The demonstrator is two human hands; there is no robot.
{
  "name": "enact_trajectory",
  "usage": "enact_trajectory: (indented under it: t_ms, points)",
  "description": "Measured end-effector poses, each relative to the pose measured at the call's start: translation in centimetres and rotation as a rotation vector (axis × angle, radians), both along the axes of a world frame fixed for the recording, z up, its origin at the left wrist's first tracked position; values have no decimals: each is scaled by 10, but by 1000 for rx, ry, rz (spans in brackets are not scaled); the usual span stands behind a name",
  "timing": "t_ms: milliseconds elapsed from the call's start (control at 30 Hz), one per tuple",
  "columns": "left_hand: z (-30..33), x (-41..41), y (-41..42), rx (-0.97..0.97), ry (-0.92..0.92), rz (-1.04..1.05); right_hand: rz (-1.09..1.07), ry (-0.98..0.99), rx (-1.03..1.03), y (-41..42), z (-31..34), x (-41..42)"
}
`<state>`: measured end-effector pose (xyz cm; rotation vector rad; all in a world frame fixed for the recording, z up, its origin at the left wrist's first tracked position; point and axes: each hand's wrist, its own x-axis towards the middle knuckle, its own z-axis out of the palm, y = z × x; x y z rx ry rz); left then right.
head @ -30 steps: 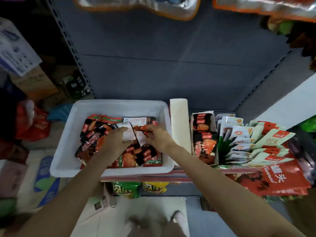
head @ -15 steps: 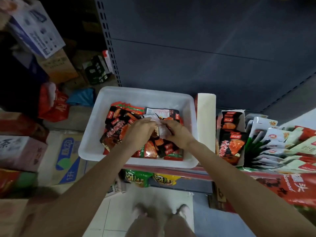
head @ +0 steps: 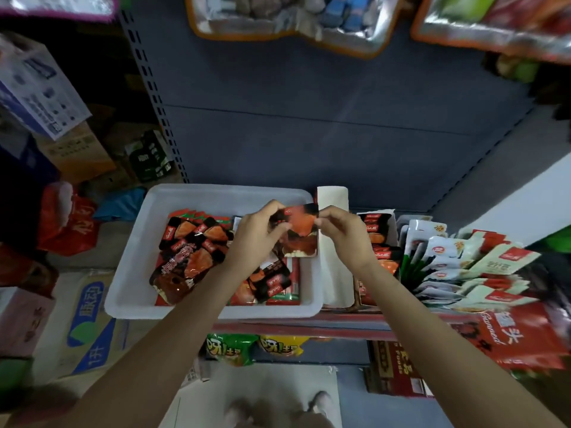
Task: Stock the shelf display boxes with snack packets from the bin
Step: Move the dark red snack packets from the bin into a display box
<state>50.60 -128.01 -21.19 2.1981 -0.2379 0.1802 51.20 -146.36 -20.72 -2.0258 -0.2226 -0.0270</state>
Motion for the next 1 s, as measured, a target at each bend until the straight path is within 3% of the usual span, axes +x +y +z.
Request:
enact_trajectory:
  t_ms: [200,533,733,867,1000]
  points:
    - [23,12,-51,-90,-24,-53,-150,-17,121,-38,27,-7]
    - [28,25,-123,-167,110,-152,-248,1,3,-104,42,-11]
    - [23,22,-144,14,78,-222,-128,4,-439,-120,38,-13]
    - [15,12,-150,46,86,-283,-93,-81,-615,-126,28,-12]
    - [6,7,-148,91,78,-329,11,7,-763,-127,26,-14]
